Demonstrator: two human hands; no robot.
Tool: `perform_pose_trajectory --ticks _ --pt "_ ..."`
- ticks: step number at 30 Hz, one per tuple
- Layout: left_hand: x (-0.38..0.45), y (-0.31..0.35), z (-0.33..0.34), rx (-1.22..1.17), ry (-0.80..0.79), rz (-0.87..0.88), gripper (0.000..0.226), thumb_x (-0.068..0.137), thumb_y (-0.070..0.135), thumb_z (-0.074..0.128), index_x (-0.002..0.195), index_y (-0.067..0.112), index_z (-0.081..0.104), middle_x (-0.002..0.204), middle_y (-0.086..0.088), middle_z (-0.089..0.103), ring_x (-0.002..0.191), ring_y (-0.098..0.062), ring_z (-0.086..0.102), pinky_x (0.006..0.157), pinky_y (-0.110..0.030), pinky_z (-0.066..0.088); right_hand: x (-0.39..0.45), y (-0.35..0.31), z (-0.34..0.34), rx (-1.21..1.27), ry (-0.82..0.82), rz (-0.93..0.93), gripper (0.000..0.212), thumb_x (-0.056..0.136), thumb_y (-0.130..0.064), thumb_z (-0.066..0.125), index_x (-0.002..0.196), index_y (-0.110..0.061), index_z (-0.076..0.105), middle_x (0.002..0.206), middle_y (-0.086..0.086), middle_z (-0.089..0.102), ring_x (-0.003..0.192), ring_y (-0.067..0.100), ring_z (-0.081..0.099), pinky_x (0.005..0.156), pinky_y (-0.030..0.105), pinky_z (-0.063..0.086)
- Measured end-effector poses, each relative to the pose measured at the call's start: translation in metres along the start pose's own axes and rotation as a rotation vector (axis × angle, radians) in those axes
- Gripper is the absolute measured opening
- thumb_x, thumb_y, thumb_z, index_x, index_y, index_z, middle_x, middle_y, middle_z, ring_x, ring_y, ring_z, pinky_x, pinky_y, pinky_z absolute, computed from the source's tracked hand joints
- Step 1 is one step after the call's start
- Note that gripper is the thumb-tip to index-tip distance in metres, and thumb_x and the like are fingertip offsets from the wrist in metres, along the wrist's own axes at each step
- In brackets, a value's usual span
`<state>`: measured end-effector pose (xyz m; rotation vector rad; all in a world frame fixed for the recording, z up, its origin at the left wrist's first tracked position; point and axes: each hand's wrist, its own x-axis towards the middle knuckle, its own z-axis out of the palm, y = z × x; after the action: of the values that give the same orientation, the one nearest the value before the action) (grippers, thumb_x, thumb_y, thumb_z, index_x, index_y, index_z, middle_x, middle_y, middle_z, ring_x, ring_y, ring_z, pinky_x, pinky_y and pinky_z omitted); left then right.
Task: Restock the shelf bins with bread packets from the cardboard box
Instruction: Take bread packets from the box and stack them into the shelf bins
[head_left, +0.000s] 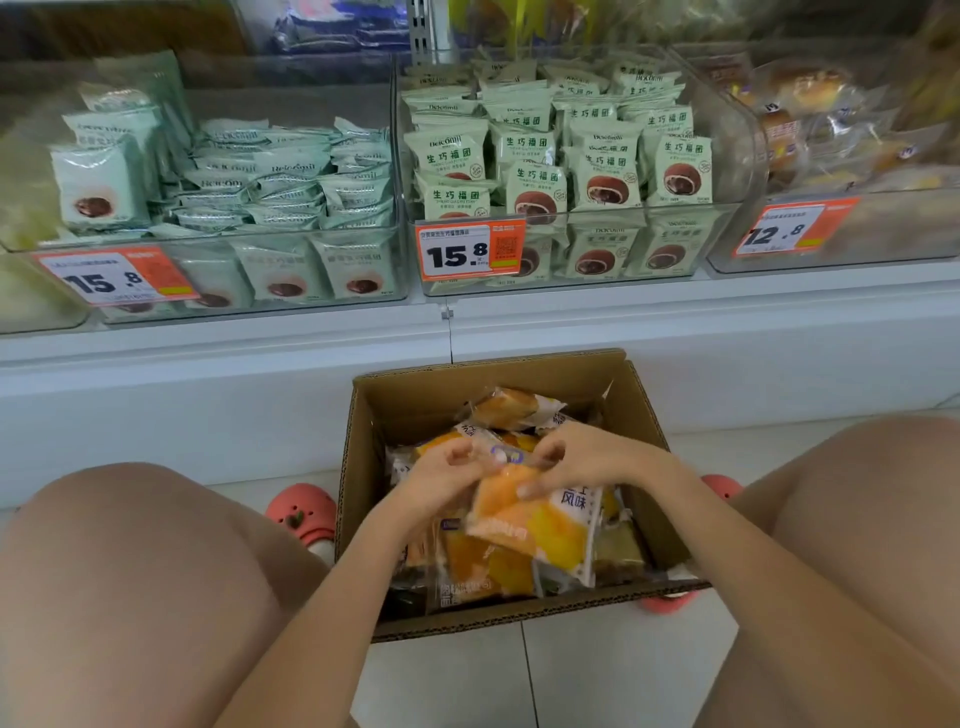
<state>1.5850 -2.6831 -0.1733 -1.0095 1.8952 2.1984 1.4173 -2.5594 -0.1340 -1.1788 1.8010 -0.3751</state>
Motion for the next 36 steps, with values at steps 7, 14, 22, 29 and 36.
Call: perform_pose_trajectory --ticks 7,14,22,29,36 --pt "0.001 0.013 0.005 -0.035 0.318 0.11 0.044 0.101 0.044 0.031 0.105 0.013 0.06 0.098 -0.017 0.068 0.09 -0.032 0.065 0.09 -0.048 0.05 -0.013 -0.001 -0.009 0.598 0.377 0.085 0.036 0.086 -0.051 0.058 0.095 -0.019 0.073 0.073 0.001 0.071 0.071 0.012 0.068 0.068 0.025 0.052" --pt "-0.004 0.02 0.007 0.118 0.63 0.293 0.043 0.102 0.036 0.032 0.086 0.007 0.059 0.075 -0.006 0.064 0.069 -0.017 0.06 0.068 -0.028 0.046 -0.015 -0.003 0.001 0.822 0.595 0.123 0.022 0.091 -0.03 0.059 0.094 -0.01 0.069 0.092 0.008 0.074 0.083 0.017 0.072 0.069 0.027 0.058" --pt "-0.012 0.024 0.004 0.647 0.831 0.491 0.043 0.1 0.038 0.031 0.084 0.01 0.06 0.061 -0.002 0.06 0.051 -0.016 0.057 0.049 -0.032 0.047 -0.02 -0.01 0.005 0.85 0.889 -0.014 0.021 0.091 -0.036 0.058 0.083 -0.019 0.069 0.085 0.007 0.073 0.085 0.023 0.071 0.081 0.046 0.057" --pt "-0.006 0.034 0.002 0.037 0.577 0.275 0.053 0.101 0.043 0.028 0.081 0.003 0.057 0.074 -0.017 0.059 0.067 -0.024 0.057 0.063 -0.026 0.044 -0.02 -0.017 0.02 0.926 0.526 -0.01 0.034 0.09 -0.045 0.049 0.114 -0.023 0.059 0.106 0.002 0.069 0.092 0.021 0.07 0.069 0.035 0.059" --pt "-0.009 0.028 0.008 0.192 0.449 0.248 0.045 0.101 0.044 0.027 0.09 0.015 0.059 0.078 -0.001 0.064 0.069 -0.01 0.06 0.063 -0.018 0.043 -0.022 -0.016 0.018 1.016 0.613 0.006 0.017 0.092 -0.035 0.055 0.107 -0.028 0.058 0.111 0.005 0.065 0.083 0.019 0.069 0.051 0.026 0.056"
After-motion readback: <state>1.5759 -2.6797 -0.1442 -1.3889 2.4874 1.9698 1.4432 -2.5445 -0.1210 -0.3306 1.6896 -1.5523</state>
